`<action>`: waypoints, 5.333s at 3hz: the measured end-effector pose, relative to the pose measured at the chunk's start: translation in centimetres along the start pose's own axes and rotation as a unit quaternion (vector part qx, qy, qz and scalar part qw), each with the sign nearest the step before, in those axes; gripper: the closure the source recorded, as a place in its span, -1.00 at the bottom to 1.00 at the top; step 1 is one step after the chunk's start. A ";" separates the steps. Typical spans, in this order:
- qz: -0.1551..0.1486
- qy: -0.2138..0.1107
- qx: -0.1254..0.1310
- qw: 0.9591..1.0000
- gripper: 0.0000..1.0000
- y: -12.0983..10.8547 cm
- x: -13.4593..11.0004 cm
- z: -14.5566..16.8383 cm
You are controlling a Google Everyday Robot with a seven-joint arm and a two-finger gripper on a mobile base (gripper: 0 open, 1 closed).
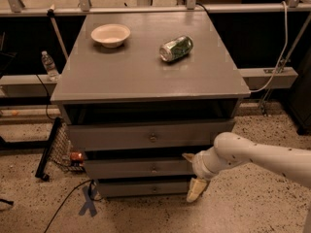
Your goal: Open middle drawer
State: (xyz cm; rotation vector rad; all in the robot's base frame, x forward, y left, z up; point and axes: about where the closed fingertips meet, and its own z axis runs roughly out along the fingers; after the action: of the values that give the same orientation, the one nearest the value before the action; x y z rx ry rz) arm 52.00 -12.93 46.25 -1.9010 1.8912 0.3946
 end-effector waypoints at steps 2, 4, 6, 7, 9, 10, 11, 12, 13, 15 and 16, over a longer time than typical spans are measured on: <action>-0.017 0.003 0.034 0.999 -1.00 -2.5 0.2 2.5; -0.027 0.015 0.059 0.998 -1.00 -5.6 0.4 6.0; -0.024 0.011 0.054 0.998 -0.51 -5.7 0.4 6.7; -0.024 0.010 0.052 0.998 -0.05 -5.6 0.3 6.9; -0.024 0.010 0.050 0.998 1.00 -5.4 0.1 6.8; -0.024 0.010 0.050 0.998 1.00 -5.4 0.1 6.8; -0.024 0.010 0.050 0.998 1.00 -5.4 0.1 6.8; -0.023 0.021 0.038 0.999 1.00 -3.2 0.2 6.4; -0.023 0.022 0.038 0.999 1.00 -3.2 0.1 6.3; -0.013 0.025 0.037 0.999 1.00 -0.8 0.3 5.7; 0.000 0.029 0.039 0.999 1.00 1.9 0.5 5.0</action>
Offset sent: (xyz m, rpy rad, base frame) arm 0.0475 0.0132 -0.0276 -0.0235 -0.1309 -0.0094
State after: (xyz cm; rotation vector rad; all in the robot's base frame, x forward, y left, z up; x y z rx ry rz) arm 50.60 -10.92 41.52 -1.8820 1.9142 0.2643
